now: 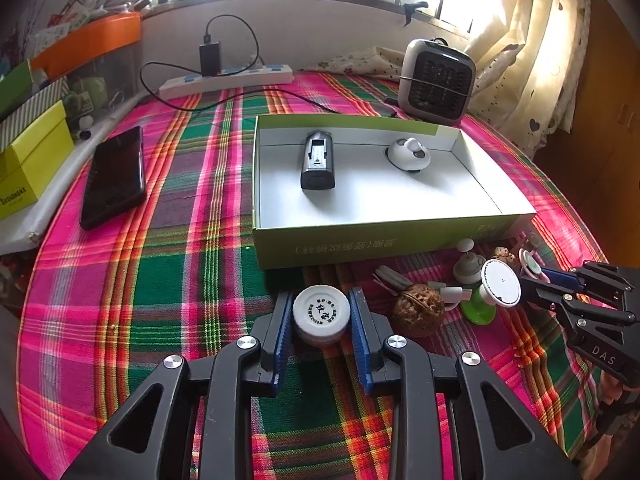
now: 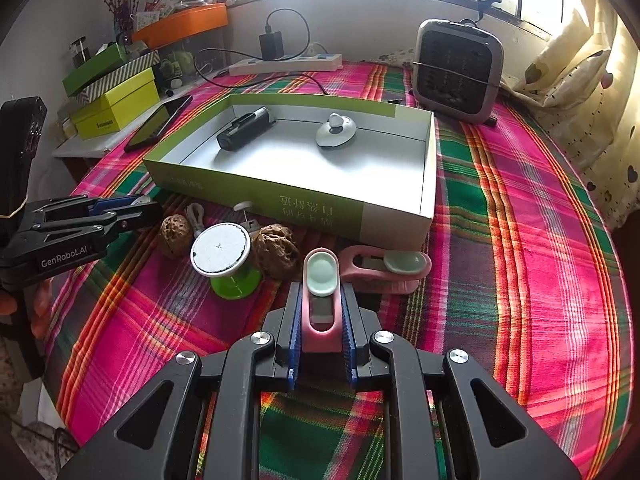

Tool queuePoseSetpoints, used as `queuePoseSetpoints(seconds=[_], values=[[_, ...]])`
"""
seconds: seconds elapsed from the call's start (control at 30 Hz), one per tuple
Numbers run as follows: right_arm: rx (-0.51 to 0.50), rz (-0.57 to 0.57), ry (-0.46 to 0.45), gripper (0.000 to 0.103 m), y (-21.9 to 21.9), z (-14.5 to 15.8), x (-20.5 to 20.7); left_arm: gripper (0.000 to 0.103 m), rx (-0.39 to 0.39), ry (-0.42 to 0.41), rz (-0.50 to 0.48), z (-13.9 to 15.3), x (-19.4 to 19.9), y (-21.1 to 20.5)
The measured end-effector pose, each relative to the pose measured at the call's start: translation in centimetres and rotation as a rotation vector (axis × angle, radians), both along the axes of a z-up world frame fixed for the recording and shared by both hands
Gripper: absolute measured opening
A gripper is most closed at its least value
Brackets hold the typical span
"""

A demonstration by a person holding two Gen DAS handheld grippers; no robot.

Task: Organize objects
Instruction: 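Close the left gripper on the white jar while the right tool lifts the pink clip, then carry the white jar with the left tool while the right tool carries the clip into the box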

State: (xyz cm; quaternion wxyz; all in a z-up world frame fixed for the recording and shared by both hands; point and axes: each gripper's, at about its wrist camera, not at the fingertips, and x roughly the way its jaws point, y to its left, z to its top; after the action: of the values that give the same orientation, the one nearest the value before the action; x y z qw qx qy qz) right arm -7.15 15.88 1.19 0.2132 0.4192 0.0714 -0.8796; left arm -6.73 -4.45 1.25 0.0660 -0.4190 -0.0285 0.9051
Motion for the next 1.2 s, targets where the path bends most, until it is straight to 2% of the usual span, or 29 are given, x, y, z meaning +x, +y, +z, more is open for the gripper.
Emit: queuePoseSetpoints(seconds=[0.53, 0.9, 1.2], values=[[-0.053, -0.01, 0.026, 0.018, 0.3, 2.3, 0.0, 0.025, 0.0, 0.053, -0.02, 3.0, 0.1, 0.7], [-0.061, -0.049, 0.065, 0.018, 0.3, 4.6, -2.0, 0.025, 0.019, 0.079, -0.05, 4.7, -2.8, 1.7], [-0.06, -0.087, 0.047, 0.018, 0.3, 4.8, -5.5, 0.025, 0.015, 0.071, -0.083, 4.5, -6.1, 2.7]])
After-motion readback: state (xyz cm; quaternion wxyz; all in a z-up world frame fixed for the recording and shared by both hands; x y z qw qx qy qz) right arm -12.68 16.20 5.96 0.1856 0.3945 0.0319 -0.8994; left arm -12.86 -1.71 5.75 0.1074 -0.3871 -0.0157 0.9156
